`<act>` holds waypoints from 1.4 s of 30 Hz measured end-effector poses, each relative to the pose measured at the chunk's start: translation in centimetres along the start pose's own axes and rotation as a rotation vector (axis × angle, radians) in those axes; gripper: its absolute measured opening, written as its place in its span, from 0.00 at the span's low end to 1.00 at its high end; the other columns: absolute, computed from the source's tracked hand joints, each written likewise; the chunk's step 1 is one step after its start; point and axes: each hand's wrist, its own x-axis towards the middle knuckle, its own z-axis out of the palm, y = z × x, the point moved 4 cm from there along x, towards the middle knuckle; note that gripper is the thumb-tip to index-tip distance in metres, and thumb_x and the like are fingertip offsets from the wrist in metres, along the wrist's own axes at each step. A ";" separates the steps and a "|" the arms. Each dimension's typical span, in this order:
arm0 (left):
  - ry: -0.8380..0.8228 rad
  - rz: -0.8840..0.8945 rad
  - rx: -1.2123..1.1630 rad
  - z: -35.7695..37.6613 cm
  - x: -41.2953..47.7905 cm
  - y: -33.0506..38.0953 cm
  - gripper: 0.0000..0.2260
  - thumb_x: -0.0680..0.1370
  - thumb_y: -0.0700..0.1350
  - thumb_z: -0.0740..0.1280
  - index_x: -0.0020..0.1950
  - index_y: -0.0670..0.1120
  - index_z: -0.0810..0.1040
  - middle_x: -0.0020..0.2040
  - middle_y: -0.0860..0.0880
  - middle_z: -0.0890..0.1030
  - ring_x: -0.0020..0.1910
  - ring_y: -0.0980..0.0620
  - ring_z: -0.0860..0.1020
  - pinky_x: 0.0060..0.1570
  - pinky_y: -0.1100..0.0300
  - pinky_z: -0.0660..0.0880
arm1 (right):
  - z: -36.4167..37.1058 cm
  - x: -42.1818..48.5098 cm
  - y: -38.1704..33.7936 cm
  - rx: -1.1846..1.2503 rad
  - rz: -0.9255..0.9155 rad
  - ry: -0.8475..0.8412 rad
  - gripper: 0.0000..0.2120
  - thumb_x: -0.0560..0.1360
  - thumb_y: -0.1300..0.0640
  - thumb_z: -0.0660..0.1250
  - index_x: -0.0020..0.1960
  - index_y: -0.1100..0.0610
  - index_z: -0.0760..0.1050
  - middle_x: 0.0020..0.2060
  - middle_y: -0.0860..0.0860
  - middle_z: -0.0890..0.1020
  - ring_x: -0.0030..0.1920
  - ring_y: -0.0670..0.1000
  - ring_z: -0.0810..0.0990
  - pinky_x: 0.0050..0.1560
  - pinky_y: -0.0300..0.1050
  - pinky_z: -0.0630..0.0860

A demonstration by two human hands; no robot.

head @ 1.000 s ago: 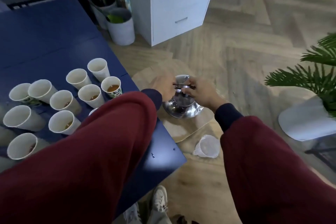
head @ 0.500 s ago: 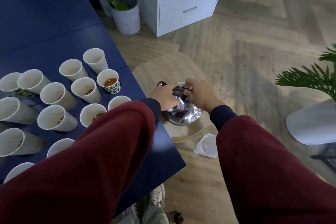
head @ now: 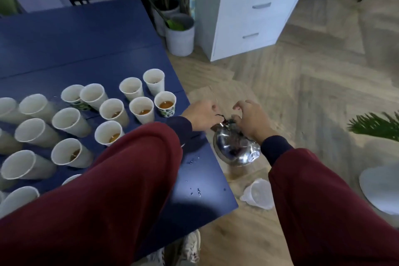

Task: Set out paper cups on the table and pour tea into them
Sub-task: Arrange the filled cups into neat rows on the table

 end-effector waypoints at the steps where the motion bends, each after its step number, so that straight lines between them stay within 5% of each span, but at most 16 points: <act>1: 0.023 0.011 -0.007 -1.3 -0.6 -0.3 0.10 0.76 0.47 0.70 0.52 0.42 0.79 0.49 0.48 0.81 0.47 0.51 0.76 0.51 0.51 0.74 | -0.3 0.3 -1.2 0.007 -0.024 0.005 0.14 0.79 0.57 0.66 0.63 0.60 0.78 0.58 0.58 0.79 0.56 0.61 0.79 0.56 0.51 0.73; 5: 0.071 0.037 -0.043 -6.1 -3.2 -2.0 0.10 0.76 0.48 0.71 0.54 0.45 0.81 0.51 0.49 0.84 0.53 0.49 0.80 0.58 0.52 0.76 | -1.6 0.8 -7.3 0.068 -0.112 -0.005 0.10 0.79 0.55 0.66 0.55 0.58 0.81 0.52 0.57 0.84 0.55 0.59 0.81 0.53 0.49 0.74; 10: 0.165 0.033 -0.106 -11.9 -7.2 -5.8 0.10 0.76 0.52 0.72 0.53 0.47 0.81 0.49 0.52 0.83 0.48 0.53 0.81 0.50 0.59 0.76 | -3.3 0.6 -14.7 0.046 -0.226 0.046 0.10 0.79 0.47 0.65 0.53 0.49 0.81 0.50 0.50 0.86 0.51 0.54 0.82 0.47 0.45 0.72; 16: 0.296 -0.008 -0.036 -18.6 -11.5 -12.6 0.08 0.75 0.53 0.72 0.47 0.50 0.82 0.44 0.55 0.83 0.47 0.54 0.80 0.48 0.58 0.74 | -2.2 0.5 -22.7 0.222 -0.338 -0.134 0.08 0.79 0.52 0.68 0.53 0.55 0.82 0.46 0.43 0.83 0.49 0.45 0.81 0.55 0.45 0.77; 19: 0.372 -0.072 -0.006 -20.6 -11.5 -15.5 0.10 0.75 0.55 0.70 0.49 0.50 0.82 0.48 0.53 0.83 0.50 0.51 0.80 0.53 0.53 0.77 | -0.5 1.8 -25.1 0.226 -0.332 -0.201 0.10 0.79 0.52 0.69 0.54 0.57 0.83 0.48 0.49 0.85 0.51 0.48 0.82 0.57 0.48 0.78; 22: 0.386 -0.120 0.027 -21.2 -10.9 -16.9 0.11 0.75 0.55 0.68 0.51 0.50 0.81 0.50 0.51 0.83 0.51 0.48 0.80 0.56 0.49 0.77 | 0.8 2.9 -26.3 0.169 -0.331 -0.206 0.08 0.79 0.53 0.68 0.53 0.56 0.82 0.47 0.48 0.84 0.49 0.47 0.81 0.47 0.31 0.74; 24: 0.364 -0.142 0.078 -21.2 -10.0 -17.3 0.11 0.77 0.53 0.68 0.53 0.48 0.81 0.51 0.49 0.83 0.53 0.47 0.79 0.55 0.50 0.77 | 1.5 4.0 -26.5 0.129 -0.322 -0.193 0.07 0.79 0.53 0.68 0.51 0.56 0.82 0.46 0.48 0.84 0.49 0.48 0.82 0.43 0.29 0.72; 28: 0.391 -0.159 0.156 -21.0 -7.4 -17.9 0.12 0.78 0.51 0.67 0.57 0.47 0.78 0.55 0.47 0.81 0.54 0.46 0.78 0.53 0.52 0.76 | 2.4 7.3 -25.9 0.076 -0.291 -0.101 0.13 0.78 0.52 0.68 0.59 0.58 0.80 0.56 0.54 0.84 0.57 0.55 0.81 0.57 0.48 0.77; 42: 0.203 -0.305 0.282 -17.0 2.9 -19.8 0.36 0.72 0.59 0.73 0.74 0.50 0.63 0.65 0.42 0.69 0.64 0.39 0.71 0.60 0.44 0.74 | 8.2 17.8 -23.8 0.000 -0.241 -0.298 0.47 0.71 0.47 0.78 0.80 0.53 0.55 0.72 0.60 0.63 0.69 0.62 0.71 0.66 0.53 0.72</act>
